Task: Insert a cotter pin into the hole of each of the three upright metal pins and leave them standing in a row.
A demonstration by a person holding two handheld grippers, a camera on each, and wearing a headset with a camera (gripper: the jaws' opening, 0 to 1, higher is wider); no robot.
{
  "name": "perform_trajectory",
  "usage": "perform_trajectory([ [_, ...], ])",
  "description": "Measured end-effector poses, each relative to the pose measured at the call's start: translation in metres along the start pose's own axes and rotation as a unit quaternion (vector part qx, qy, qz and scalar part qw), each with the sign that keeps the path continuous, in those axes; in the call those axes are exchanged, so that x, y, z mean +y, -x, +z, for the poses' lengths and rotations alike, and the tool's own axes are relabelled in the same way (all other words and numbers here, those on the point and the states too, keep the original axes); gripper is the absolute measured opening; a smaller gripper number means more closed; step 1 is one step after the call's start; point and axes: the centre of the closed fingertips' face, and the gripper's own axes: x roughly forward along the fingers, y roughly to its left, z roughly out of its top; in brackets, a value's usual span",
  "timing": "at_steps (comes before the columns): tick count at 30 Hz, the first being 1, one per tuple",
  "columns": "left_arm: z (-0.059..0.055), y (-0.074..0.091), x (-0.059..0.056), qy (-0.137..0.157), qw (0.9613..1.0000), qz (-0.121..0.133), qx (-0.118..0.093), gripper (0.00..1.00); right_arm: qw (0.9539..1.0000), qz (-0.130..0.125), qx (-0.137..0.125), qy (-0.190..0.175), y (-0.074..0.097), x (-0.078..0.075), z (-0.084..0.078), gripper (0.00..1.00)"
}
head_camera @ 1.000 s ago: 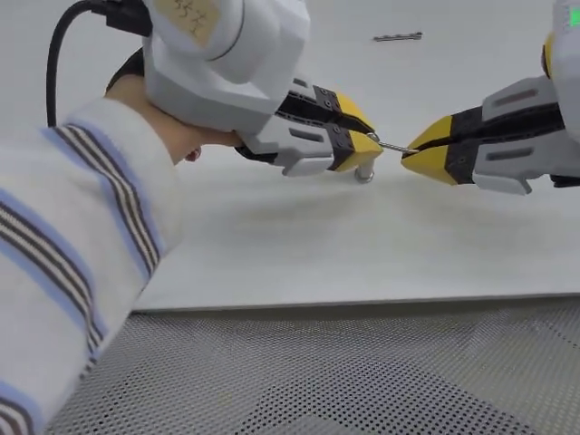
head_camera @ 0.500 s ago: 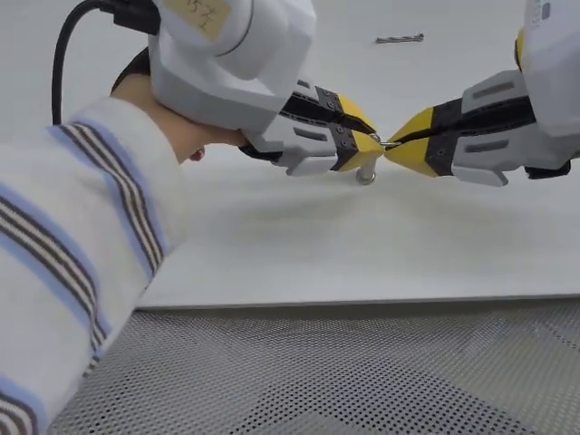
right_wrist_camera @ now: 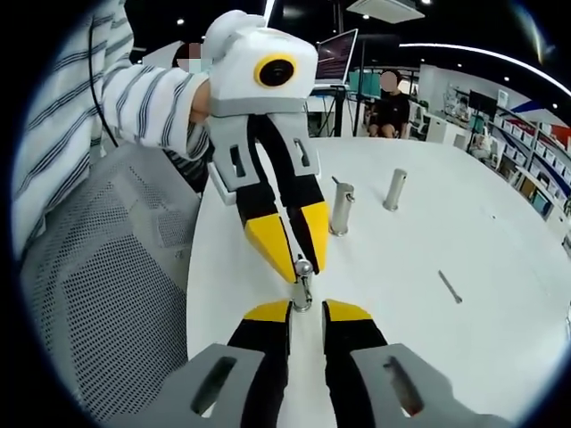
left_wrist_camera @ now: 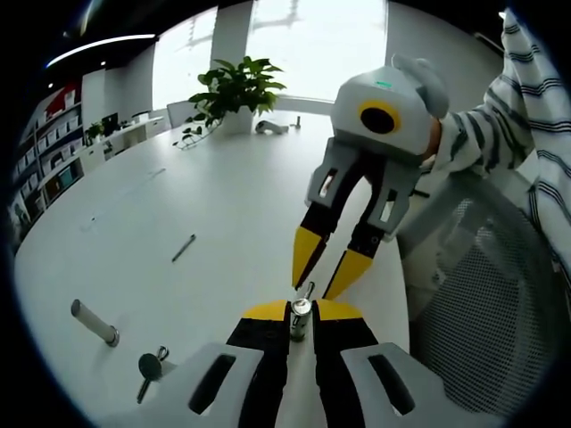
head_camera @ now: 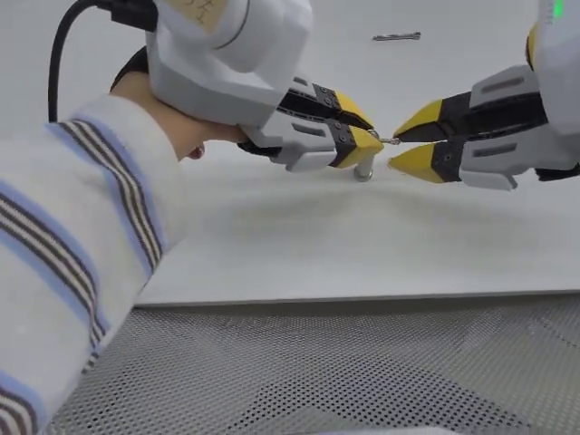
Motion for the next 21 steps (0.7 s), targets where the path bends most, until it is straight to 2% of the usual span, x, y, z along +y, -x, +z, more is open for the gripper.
perform_trajectory([
  [5,0.0003,-0.0007,-0.0001,0.005,1.0000,0.000,-0.003,0.06,0.9999,0.002,-0.008,-0.008,0.0006,0.0000,0.0013,0.00],
  [14,0.0003,-0.0005,0.0003,0.013,0.9999,0.001,-0.004,0.06,1.0000,-0.001,-0.009,0.004,-0.0029,-0.0003,0.0044,0.00],
  [21,0.0003,-0.0015,0.0030,0.016,0.9999,-0.002,-0.003,0.06,0.9995,0.007,-0.008,0.030,-0.0069,0.0016,0.0069,0.00],
])
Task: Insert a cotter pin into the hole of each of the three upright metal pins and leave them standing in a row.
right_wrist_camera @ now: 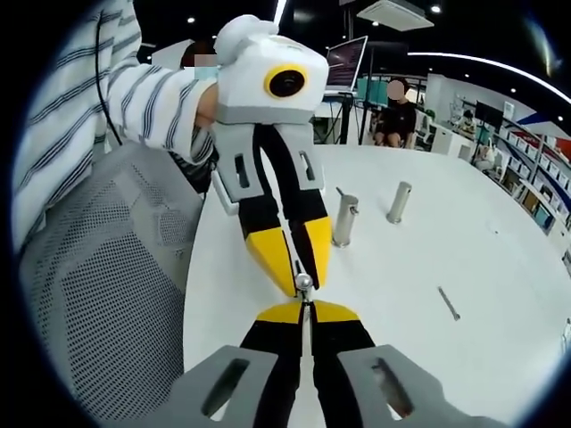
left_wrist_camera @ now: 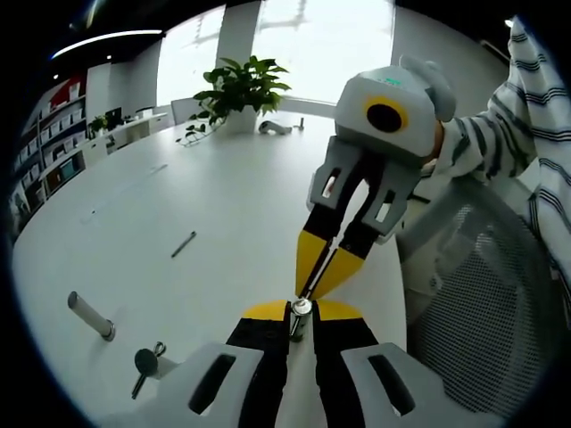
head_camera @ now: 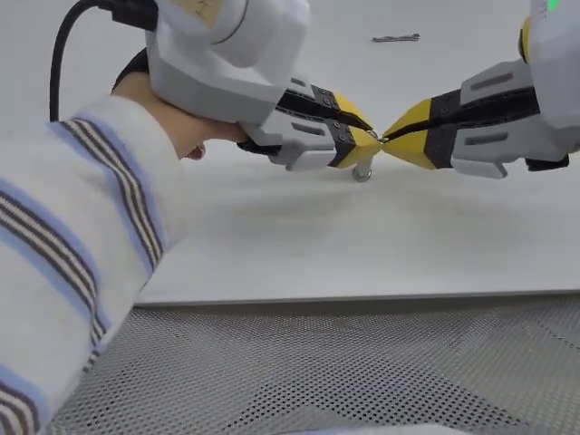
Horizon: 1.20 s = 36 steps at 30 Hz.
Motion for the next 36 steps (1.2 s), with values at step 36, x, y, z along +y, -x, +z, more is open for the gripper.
perform_trajectory([
  [36,-0.010,0.033,-0.014,0.027,0.9988,0.017,-0.037,0.44,0.9982,-0.007,-0.020,-0.057,0.000,0.003,-0.003,0.17],
])
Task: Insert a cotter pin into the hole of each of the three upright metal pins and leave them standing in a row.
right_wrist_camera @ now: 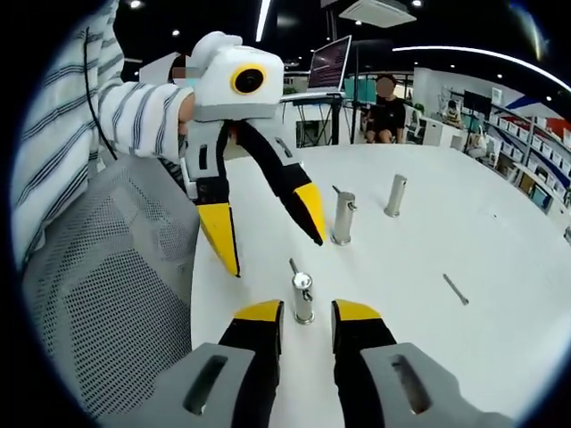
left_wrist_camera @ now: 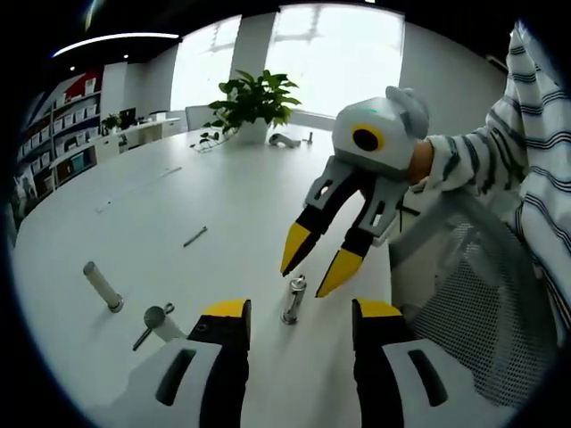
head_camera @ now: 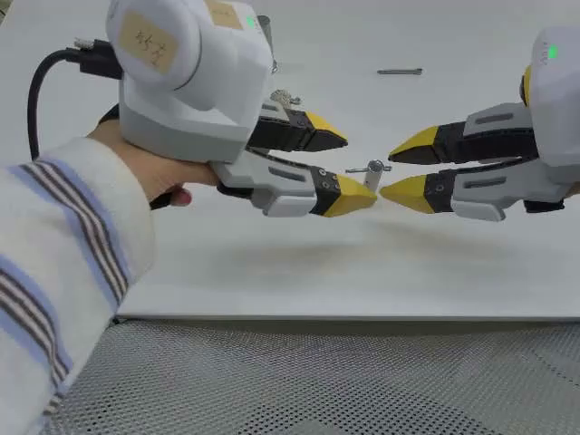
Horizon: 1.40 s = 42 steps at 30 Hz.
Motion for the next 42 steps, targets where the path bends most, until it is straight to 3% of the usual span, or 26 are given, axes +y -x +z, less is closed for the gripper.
perform_trajectory([
  [2,-0.001,0.003,-0.005,0.005,1.0000,0.008,-0.004,0.49,0.9998,0.001,-0.010,-0.016,-0.001,0.001,-0.001,0.18],
  [4,-0.006,0.012,0.001,0.017,0.9997,0.013,-0.013,0.54,0.9995,0.003,-0.016,-0.027,-0.003,0.001,-0.002,0.18],
  [8,-0.007,0.019,-0.008,0.029,0.9987,0.033,-0.026,0.67,0.9991,0.002,-0.022,-0.036,-0.006,0.002,-0.003,0.20],
  [12,-0.015,0.037,0.004,0.040,0.9969,0.057,-0.035,0.79,0.9989,0.004,-0.023,-0.041,-0.008,0.002,-0.005,0.21],
  [14,-0.014,0.041,0.003,0.050,0.9951,0.072,-0.047,0.83,0.9986,0.004,-0.025,-0.045,-0.010,0.002,-0.007,0.21],
  [15,-0.012,0.043,0.003,0.054,0.9935,0.084,-0.054,0.87,0.9986,0.004,-0.026,-0.047,-0.011,0.001,-0.008,0.21],
  [17,-0.014,0.047,0.014,0.068,0.9891,0.117,-0.058,0.97,0.9982,0.006,-0.028,-0.052,-0.012,0.002,-0.009,0.22],
  [18,-0.016,0.049,0.014,0.068,0.9889,0.120,-0.055,0.99,0.9980,0.008,-0.035,-0.053,-0.013,0.002,-0.008,0.22],
  [22,-0.023,0.058,0.015,0.080,0.9870,0.127,-0.059,0.99,0.9980,0.006,-0.038,-0.050,-0.014,0.002,-0.008,0.22],
  [26,-0.029,0.060,0.010,0.087,0.9865,0.131,-0.047,0.99,0.9977,0.012,-0.045,-0.049,-0.018,0.002,-0.006,0.22],
  [30,-0.030,0.065,0.016,0.092,0.9830,0.148,-0.056,0.99,0.9973,0.020,-0.048,-0.051,-0.023,0.002,-0.005,0.19],
  [38,-0.033,0.067,0.015,0.096,0.9829,0.148,-0.053,0.99,0.9969,0.032,-0.047,-0.055,-0.030,0.003,-0.010,0.15],
  [42,-0.033,0.066,0.013,0.104,0.9825,0.144,-0.057,0.99,0.9963,0.034,-0.050,-0.061,-0.032,0.004,-0.011,0.08],
])
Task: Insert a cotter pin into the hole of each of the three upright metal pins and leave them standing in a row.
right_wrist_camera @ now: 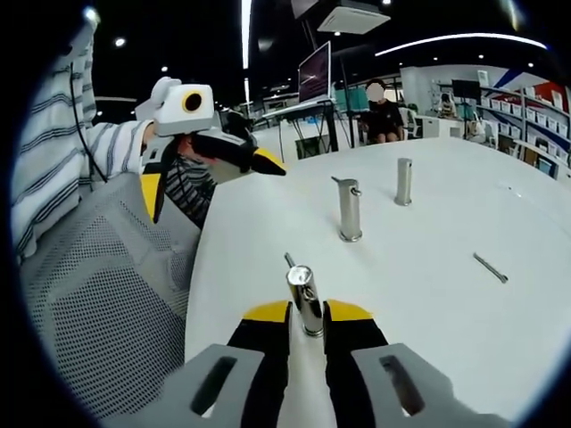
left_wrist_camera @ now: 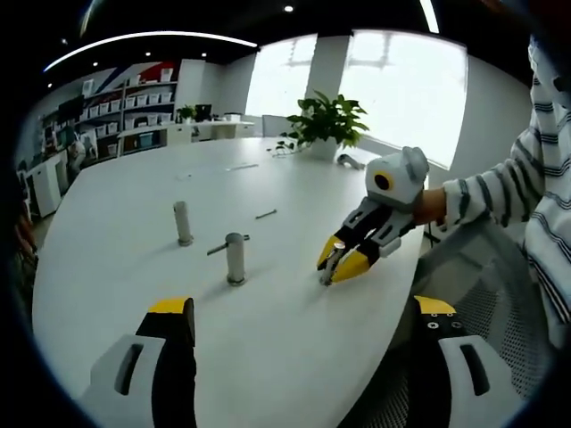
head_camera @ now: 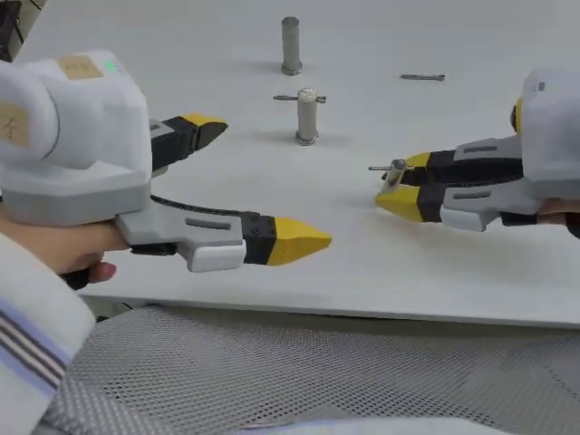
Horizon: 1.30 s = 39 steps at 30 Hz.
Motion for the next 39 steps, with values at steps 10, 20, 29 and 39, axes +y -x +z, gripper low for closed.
perform_trajectory([
  [10,-0.008,0.001,0.001,0.000,0.9999,-0.003,0.011,0.99,1.0000,-0.007,0.005,0.003,-0.002,-0.001,-0.006,0.06],
  [20,-0.012,0.003,0.004,0.001,0.9999,-0.001,0.012,0.99,0.9997,-0.012,-0.001,0.019,-0.001,0.003,-0.002,0.04],
  [29,-0.011,0.004,0.006,0.002,0.9999,0.005,0.011,0.99,0.9982,-0.028,0.004,0.052,-0.001,0.002,0.001,0.04],
  [39,-0.009,0.005,0.006,0.003,0.9999,0.009,0.009,0.99,0.9967,-0.057,-0.012,0.057,0.005,-0.022,0.019,0.03],
])
